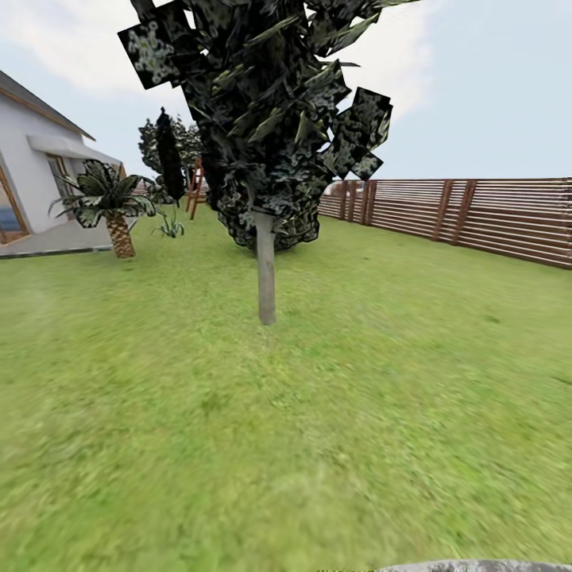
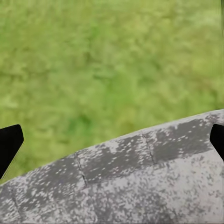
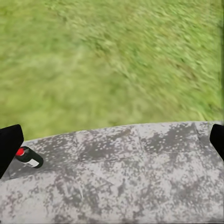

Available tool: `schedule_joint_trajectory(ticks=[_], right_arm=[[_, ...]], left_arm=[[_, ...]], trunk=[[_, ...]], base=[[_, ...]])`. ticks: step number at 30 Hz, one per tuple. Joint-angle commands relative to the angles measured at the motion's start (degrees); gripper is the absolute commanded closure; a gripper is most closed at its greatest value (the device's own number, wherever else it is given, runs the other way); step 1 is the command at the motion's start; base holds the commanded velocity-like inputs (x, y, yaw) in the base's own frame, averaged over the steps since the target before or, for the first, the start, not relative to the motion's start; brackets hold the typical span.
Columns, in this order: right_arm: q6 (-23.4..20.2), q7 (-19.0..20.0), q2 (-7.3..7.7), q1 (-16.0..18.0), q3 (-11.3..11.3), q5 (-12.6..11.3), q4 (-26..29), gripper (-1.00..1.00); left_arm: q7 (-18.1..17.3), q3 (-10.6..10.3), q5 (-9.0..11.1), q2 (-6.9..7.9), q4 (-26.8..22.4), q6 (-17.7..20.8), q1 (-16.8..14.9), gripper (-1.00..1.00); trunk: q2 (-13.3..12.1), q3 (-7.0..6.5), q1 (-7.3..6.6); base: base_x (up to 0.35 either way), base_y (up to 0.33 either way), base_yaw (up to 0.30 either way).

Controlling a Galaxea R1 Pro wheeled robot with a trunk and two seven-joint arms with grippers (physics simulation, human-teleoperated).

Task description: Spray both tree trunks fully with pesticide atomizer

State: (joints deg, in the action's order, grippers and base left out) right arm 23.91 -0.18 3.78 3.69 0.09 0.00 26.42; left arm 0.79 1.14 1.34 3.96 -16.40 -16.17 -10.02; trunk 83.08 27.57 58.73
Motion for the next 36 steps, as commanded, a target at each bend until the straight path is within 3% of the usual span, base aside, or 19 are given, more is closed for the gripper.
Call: schedule_joint_trajectory(ticks=[1,20,36], right_arm=[[0.0,0.0,0.0,0.0,0.0,0.0,0.0,-1.0],[0.0,0.0,0.0,0.0,0.0,0.0,0.0,-1.0],[0.0,0.0,0.0,0.0,0.0,0.0,-0.1,-1.0]], left_arm=[[0.0,0.0,0.0,0.0,0.0,0.0,0.0,-1.0],[0.0,0.0,0.0,0.0,0.1,0.0,0.0,-1.0],[0.0,0.0,0.0,0.0,0.1,0.0,0.0,-1.0]], trunk=[[0.0,0.0,0.0],[0.0,0.0,0.0],[0.0,0.0,0.0]], base=[[0.0,0.273,-0.29],[0.0,0.231,-0.29],[0.0,0.025,-0.29]])
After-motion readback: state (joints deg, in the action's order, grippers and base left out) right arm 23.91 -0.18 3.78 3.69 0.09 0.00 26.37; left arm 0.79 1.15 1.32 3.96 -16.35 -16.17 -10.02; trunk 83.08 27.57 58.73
